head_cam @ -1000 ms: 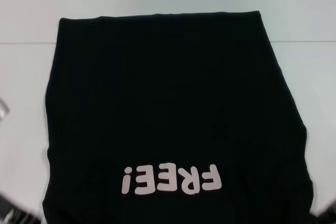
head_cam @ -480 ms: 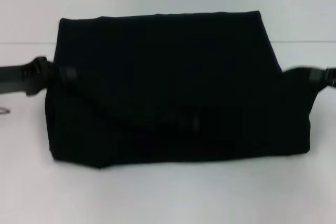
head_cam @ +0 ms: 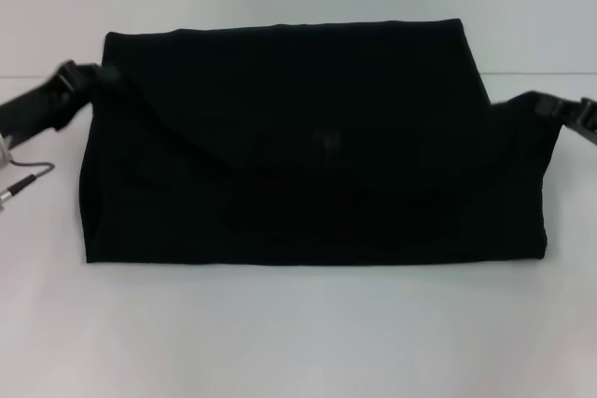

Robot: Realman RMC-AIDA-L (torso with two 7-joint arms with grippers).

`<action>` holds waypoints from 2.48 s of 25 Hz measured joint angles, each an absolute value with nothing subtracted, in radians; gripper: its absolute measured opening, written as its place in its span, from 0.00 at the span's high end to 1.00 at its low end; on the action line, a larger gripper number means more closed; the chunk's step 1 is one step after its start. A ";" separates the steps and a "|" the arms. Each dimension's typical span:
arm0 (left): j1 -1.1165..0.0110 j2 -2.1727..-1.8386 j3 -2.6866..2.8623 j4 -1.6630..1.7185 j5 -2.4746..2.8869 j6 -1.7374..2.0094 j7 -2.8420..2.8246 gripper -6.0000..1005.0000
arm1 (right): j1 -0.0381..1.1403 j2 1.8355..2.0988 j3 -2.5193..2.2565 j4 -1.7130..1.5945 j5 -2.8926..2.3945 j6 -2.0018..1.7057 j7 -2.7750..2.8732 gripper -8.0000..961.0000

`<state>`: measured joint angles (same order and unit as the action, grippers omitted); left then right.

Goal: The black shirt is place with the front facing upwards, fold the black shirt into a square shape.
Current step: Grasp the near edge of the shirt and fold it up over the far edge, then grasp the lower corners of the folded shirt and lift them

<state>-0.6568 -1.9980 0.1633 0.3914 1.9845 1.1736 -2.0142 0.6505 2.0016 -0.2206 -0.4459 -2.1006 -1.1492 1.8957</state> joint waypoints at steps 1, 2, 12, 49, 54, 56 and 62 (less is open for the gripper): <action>-0.653 -2.002 0.163 0.391 1.950 1.167 -1.993 0.90 | 0.653 2.003 -0.221 -0.445 -2.086 -1.136 1.887 0.96; -0.651 -2.003 0.163 0.390 1.917 1.163 -1.975 0.90 | 0.656 2.004 -0.221 -0.444 -2.076 -1.130 1.882 0.96; -0.674 -2.026 0.184 0.387 1.877 1.090 -1.907 0.89 | 0.700 2.012 -0.302 -0.438 -2.058 -1.020 1.871 0.96; -0.582 -1.968 0.403 0.402 1.857 1.053 -1.932 0.38 | 0.585 2.000 -0.413 -0.436 -1.794 -1.144 1.529 0.25; -0.585 -1.909 0.556 0.451 1.997 1.145 -2.100 0.25 | 0.571 1.985 -0.511 -0.437 -1.942 -1.368 1.390 0.11; -0.586 -1.907 0.562 0.499 2.070 1.165 -2.151 0.25 | 0.564 2.000 -0.535 -0.437 -1.994 -1.410 1.325 0.08; -0.602 -1.902 0.569 0.578 2.220 1.275 -2.176 0.24 | 0.540 2.053 -0.550 -0.437 -2.073 -1.443 1.202 0.02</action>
<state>-0.6018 -1.9023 0.5687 0.5775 2.2196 1.2747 -2.1760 0.5399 2.0531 -0.5496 -0.4373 -2.0726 -1.4429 1.2018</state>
